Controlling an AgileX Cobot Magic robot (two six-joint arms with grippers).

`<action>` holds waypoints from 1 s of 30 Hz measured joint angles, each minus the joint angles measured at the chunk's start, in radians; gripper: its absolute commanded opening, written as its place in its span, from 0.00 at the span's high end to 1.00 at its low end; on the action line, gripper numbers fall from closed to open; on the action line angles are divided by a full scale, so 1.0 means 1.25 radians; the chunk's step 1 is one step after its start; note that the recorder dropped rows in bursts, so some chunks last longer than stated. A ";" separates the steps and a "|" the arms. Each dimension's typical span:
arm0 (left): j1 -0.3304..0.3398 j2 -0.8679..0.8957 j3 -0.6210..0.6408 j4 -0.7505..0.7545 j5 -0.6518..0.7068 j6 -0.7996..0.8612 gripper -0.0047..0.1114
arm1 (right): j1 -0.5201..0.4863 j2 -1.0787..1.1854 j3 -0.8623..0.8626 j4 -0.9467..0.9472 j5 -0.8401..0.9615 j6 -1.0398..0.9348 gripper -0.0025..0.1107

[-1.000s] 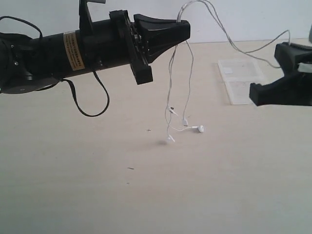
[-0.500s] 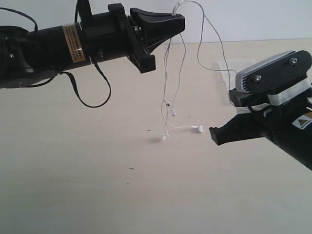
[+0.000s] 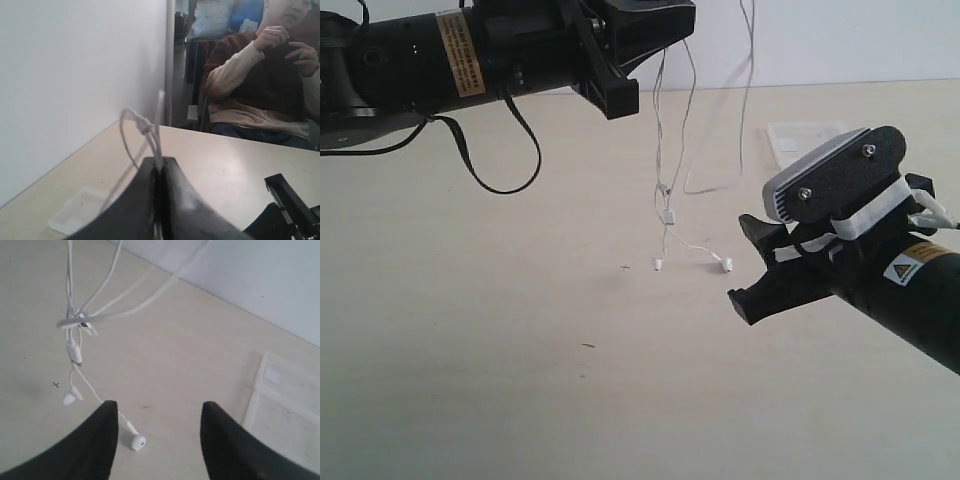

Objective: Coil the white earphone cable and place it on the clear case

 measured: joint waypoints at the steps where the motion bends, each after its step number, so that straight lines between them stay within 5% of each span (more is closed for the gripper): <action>1: 0.000 0.000 0.000 0.000 0.000 0.000 0.96 | 0.000 0.000 0.000 0.000 0.000 0.000 0.46; 4: 0.000 0.000 0.000 0.000 0.000 0.003 0.96 | 0.000 -0.038 0.000 0.000 0.000 0.002 0.36; 10: 0.000 -0.001 -0.012 0.003 0.062 0.006 0.96 | 0.000 -0.122 0.000 0.000 0.066 0.002 0.34; 19: 0.000 -0.041 -0.051 0.162 0.138 -0.143 0.96 | 0.000 -0.159 0.000 -0.065 0.089 -0.044 0.28; 30: 0.000 -0.043 -0.051 0.248 0.140 -0.249 0.96 | 0.000 -0.109 -0.017 -0.237 -0.014 0.191 0.17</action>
